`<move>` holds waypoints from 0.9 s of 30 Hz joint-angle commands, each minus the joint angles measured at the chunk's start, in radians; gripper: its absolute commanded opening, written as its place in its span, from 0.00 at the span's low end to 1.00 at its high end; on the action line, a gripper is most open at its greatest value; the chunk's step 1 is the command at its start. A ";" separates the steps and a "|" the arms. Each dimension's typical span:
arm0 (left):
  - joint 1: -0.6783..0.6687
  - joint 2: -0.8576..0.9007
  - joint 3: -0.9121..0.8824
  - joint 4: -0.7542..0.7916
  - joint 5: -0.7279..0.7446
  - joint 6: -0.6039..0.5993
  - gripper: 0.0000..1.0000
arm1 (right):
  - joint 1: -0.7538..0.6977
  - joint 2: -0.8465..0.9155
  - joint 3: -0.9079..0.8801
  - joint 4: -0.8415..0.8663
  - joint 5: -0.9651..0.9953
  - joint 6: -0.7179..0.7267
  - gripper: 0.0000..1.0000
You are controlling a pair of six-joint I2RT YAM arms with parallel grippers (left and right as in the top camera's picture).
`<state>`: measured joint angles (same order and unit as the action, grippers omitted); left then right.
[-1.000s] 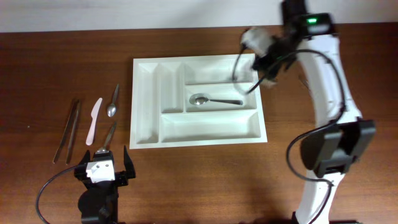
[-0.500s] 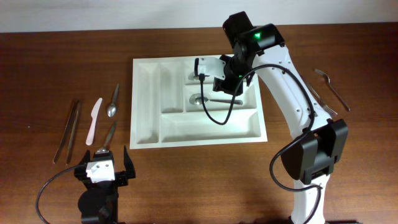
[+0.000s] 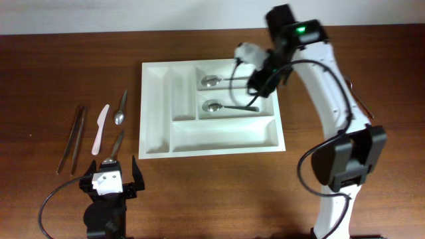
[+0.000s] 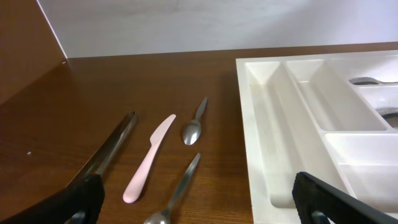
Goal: Pack container
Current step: 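Place the second spoon in the tray's upper compartment, then move the right gripper to the right-side knife and grasp it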
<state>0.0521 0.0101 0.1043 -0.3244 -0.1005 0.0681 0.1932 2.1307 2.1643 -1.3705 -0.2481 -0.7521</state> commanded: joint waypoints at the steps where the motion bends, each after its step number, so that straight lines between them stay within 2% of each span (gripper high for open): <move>1: 0.004 -0.005 -0.005 0.003 0.008 0.016 0.99 | -0.108 -0.006 0.031 -0.015 0.140 0.152 0.77; 6: 0.004 -0.005 -0.005 0.003 0.008 0.016 0.99 | -0.254 -0.004 0.030 -0.036 0.242 0.160 0.82; 11: 0.004 -0.005 -0.005 0.003 0.008 0.016 0.99 | -0.414 0.011 0.010 -0.003 0.241 0.159 0.84; 19: 0.004 -0.005 -0.005 0.003 0.008 0.016 0.99 | -0.566 0.061 -0.075 0.074 0.229 0.159 0.84; 25: 0.004 -0.005 -0.005 0.003 0.008 0.016 0.99 | -0.607 0.116 -0.159 0.140 0.162 0.142 0.82; 27: 0.004 -0.005 -0.005 0.003 0.008 0.016 0.99 | -0.603 0.141 -0.187 0.152 0.130 0.101 0.74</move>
<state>0.0521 0.0101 0.1043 -0.3244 -0.1005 0.0681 -0.4149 2.2406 2.0079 -1.2255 -0.0540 -0.6094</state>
